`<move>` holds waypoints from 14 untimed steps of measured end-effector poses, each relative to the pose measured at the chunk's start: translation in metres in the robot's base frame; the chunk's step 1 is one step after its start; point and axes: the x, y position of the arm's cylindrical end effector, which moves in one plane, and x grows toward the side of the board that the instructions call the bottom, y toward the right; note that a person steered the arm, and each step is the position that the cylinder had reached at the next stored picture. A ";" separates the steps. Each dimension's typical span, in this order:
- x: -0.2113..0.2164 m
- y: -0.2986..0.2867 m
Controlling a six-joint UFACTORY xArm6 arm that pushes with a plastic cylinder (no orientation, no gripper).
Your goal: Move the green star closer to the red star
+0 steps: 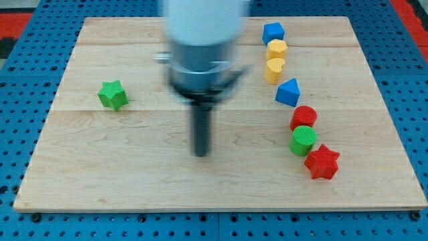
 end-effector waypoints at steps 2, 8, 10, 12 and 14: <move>-0.090 -0.157; -0.013 0.078; -0.069 0.024; -0.098 0.093; -0.060 0.132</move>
